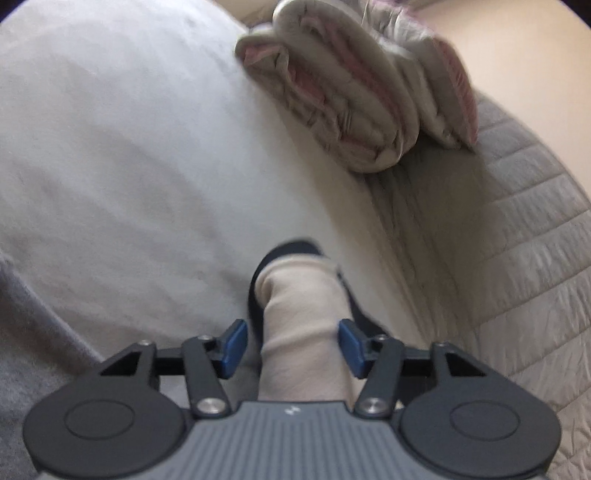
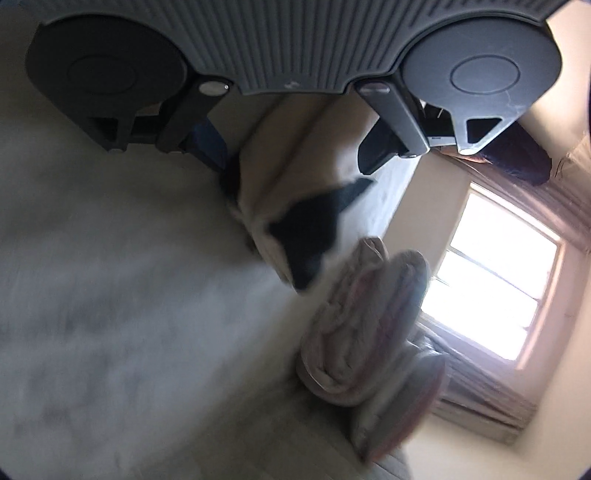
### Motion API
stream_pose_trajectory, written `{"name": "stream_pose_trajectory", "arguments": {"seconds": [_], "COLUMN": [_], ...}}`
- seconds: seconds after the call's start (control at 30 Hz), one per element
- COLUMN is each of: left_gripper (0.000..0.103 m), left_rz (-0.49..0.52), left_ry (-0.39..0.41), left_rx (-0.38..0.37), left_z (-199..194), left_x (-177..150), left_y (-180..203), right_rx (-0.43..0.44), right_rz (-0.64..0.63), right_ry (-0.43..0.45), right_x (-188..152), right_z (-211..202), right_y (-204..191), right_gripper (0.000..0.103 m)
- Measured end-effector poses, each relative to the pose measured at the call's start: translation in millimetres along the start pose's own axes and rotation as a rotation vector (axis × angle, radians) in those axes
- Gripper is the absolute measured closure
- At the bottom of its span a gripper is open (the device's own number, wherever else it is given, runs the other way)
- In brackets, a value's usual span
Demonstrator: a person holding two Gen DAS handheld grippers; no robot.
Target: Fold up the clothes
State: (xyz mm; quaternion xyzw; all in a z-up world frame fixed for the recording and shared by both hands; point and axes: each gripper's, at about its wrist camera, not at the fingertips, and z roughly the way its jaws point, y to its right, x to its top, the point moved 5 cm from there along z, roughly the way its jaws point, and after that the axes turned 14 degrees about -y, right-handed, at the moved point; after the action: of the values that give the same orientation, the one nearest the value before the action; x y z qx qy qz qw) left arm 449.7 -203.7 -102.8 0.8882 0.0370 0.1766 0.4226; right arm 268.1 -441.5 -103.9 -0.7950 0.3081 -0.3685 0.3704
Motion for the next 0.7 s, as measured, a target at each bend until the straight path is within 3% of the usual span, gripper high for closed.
{"name": "stream_pose_trajectory", "arguments": {"seconds": [0.13,0.17,0.2,0.33,0.43,0.6,0.7], "left_gripper": [0.045,0.058,0.065,0.070,0.070,0.070,0.070], "left_rz": [0.001,0.006,0.012,0.050,0.042,0.146,0.164], "left_ry": [-0.003,0.002,0.007,0.063,0.096,0.106,0.083], "left_rx": [-0.021,-0.032,-0.044,-0.103,-0.197,-0.310,-0.305], "left_z": [5.9,7.0,8.1,6.4,7.1,22.7,45.3], "left_x": [-0.2,-0.2,-0.2,-2.9,-3.7,-14.3,-21.7], "left_y": [-5.7,-4.4,-3.0,8.5,20.4,59.6,70.4], "right_rx": [-0.013,-0.006,0.000,0.027,0.046,0.028,-0.005], "right_rz": [-0.043,-0.057,-0.070,-0.124,-0.165,-0.207,-0.171], "right_ry": [0.069,0.087,0.105,0.179,0.235,0.355,0.383], "right_x": [4.2,6.1,7.9,15.2,20.8,41.4,52.8], "right_z": [5.4,4.7,3.9,0.8,-3.0,-34.2,-39.7], "right_y": [-4.0,-6.0,-8.0,-16.2,-22.8,-23.5,-7.8], "right_gripper": [0.038,0.047,0.049,0.060,0.062,0.062,0.061]}}
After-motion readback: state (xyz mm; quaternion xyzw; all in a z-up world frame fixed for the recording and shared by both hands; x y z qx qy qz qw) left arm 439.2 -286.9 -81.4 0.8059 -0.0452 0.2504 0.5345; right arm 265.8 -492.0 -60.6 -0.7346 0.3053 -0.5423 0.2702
